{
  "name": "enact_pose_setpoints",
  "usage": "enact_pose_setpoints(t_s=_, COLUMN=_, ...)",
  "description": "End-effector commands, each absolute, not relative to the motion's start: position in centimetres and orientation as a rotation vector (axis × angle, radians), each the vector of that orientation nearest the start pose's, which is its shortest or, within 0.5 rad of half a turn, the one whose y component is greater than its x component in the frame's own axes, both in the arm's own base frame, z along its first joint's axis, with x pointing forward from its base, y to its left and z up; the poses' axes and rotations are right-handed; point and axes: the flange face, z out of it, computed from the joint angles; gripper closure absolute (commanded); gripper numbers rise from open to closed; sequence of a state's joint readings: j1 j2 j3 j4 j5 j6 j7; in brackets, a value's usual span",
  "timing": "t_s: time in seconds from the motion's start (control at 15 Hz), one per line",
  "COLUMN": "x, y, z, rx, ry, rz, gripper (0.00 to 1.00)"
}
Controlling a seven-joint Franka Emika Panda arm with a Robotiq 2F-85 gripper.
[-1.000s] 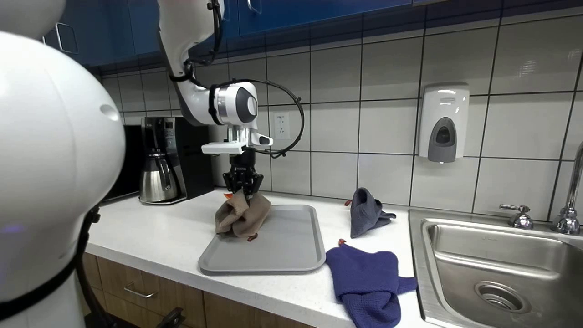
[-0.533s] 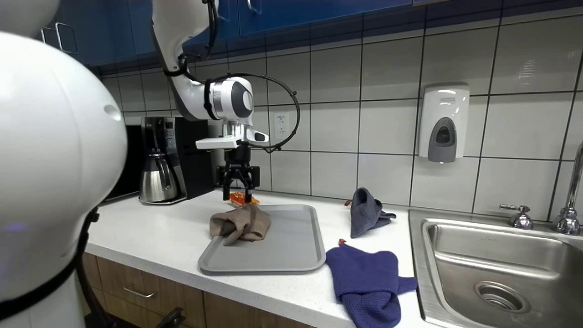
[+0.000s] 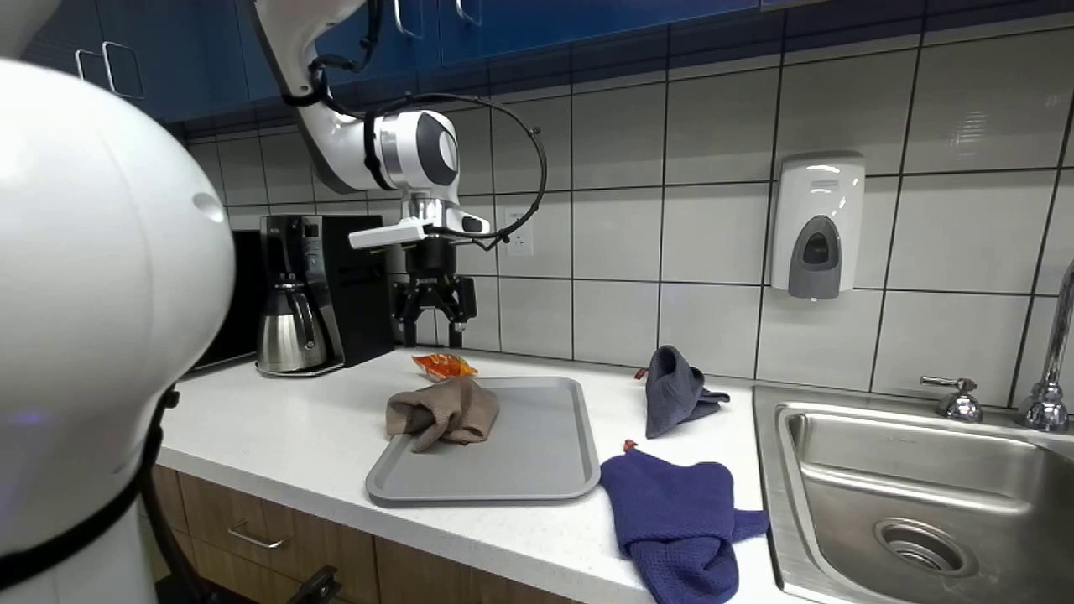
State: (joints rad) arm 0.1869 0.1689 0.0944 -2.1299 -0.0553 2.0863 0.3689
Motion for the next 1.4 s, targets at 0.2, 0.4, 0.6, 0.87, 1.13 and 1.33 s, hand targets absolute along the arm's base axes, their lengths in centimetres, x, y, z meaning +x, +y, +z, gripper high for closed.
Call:
enact_pose_setpoints(t_s=0.2, x=47.4, y=12.6, z=33.8, rx=-3.250, ry=0.277, rz=0.310, gripper=0.00)
enact_pose_setpoints(t_s=0.4, x=45.7, y=11.3, z=34.3, rx=-3.250, ry=0.332, rz=0.312, gripper=0.00)
enact_pose_setpoints(t_s=0.6, x=44.4, y=9.5, z=34.7, rx=-3.249, ry=0.345, rz=0.310, gripper=0.00)
enact_pose_setpoints(t_s=0.87, x=43.0, y=6.1, z=35.4, rx=-3.257, ry=0.337, rz=0.327, gripper=0.00)
enact_pose_setpoints(t_s=1.13, x=42.0, y=1.5, z=35.9, rx=-3.252, ry=0.288, rz=0.343, gripper=0.00)
enact_pose_setpoints(t_s=1.33, x=41.6, y=-2.3, z=36.1, rx=-3.245, ry=0.219, rz=0.359, gripper=0.00)
